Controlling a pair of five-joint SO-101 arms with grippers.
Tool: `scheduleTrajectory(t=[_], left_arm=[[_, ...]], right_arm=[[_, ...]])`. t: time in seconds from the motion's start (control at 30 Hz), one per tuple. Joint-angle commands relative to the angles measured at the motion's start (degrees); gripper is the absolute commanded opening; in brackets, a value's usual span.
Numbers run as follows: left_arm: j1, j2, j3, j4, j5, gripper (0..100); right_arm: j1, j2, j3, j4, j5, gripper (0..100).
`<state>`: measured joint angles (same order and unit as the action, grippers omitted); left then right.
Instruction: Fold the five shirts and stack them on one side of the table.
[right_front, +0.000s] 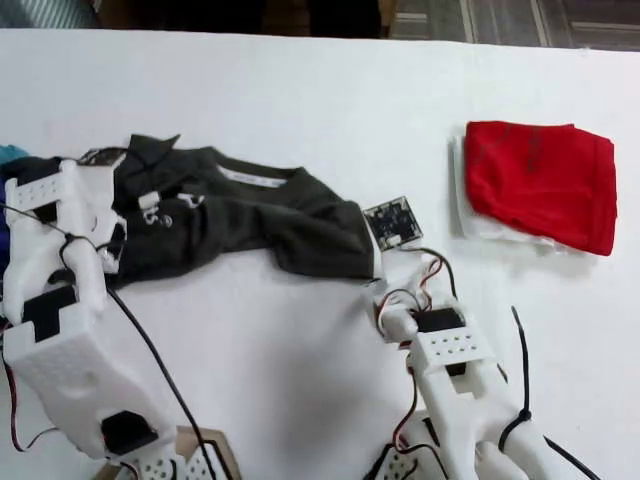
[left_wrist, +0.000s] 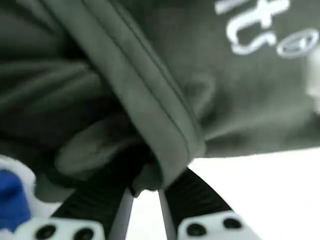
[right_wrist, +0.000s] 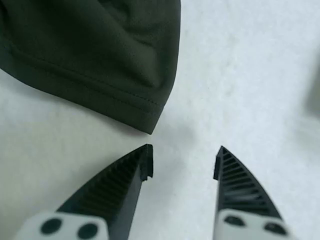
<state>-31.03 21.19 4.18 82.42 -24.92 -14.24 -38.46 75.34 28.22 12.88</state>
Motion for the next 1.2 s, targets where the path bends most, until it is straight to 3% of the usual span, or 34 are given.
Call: scheduleTrajectory(t=[0.0,0.33,0.47,0.63,1.0,1.17], left_arm=[[-0.09,-7.82,-4.88,5.63,0.53,3],[-0.26,-25.85,-13.49,18.81,0.18,3],[-1.76,-29.19,-13.41,19.16,0.35,3],[-4.66,-30.07,-13.41,18.90,0.44,3],[-5.71,-30.07,-13.41,18.64,0.35,3],[-5.71,-30.07,-13.41,18.64,0.44,3]], right_arm=[[-0.13,0.22,-0.26,-1.10,-0.35,20.1],[-0.04,0.13,-1.05,-0.48,-0.44,23.6],[-0.04,0.22,-8.00,8.04,-0.18,32.0],[-0.40,1.27,-21.10,17.45,0.00,27.6],[-9.71,26.68,-41.58,27.56,0.09,27.5],[-8.31,36.09,-47.21,30.64,-0.44,27.5]])
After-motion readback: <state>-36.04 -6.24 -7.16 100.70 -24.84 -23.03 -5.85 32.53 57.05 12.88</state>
